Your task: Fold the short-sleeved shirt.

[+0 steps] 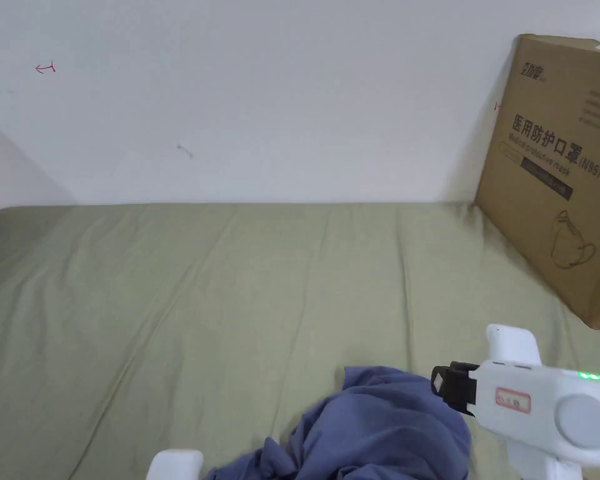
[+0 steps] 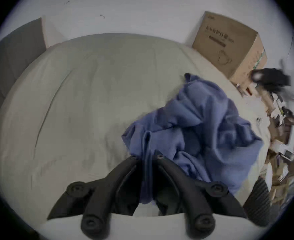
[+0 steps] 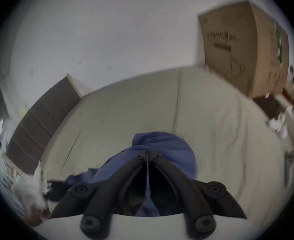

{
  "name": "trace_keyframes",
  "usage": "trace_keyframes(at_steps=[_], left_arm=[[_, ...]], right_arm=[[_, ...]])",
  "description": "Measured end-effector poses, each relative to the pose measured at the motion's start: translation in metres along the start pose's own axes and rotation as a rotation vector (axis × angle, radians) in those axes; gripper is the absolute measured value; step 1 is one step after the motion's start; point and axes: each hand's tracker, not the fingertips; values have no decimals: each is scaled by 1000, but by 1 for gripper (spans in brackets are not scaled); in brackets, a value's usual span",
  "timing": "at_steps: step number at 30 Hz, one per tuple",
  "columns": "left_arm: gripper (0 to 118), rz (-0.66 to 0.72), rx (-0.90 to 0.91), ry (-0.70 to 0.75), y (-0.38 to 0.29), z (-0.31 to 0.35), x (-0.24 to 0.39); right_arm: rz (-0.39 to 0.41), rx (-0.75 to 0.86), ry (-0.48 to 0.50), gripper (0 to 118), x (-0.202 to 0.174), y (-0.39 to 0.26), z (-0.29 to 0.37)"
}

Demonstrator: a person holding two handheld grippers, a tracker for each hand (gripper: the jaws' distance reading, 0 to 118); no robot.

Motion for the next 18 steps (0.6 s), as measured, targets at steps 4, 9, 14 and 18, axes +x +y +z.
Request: trace_keyframes(at_steps=[4,9,14,18], left_arm=[[9,65,19,6,-7,30,-24],[9,57,33,35,-10,52,-37],[9,92,36,33,-7,60,-51],[9,100,115,66,9,85,-62]], right_arm=[[-115,-253,-101,106,40,16,-76],[-142,-432,-258,101,63,-5,-119],[232,-367,-234,2,24,-6,-85],[213,-265,-156,2,12,18,-27]])
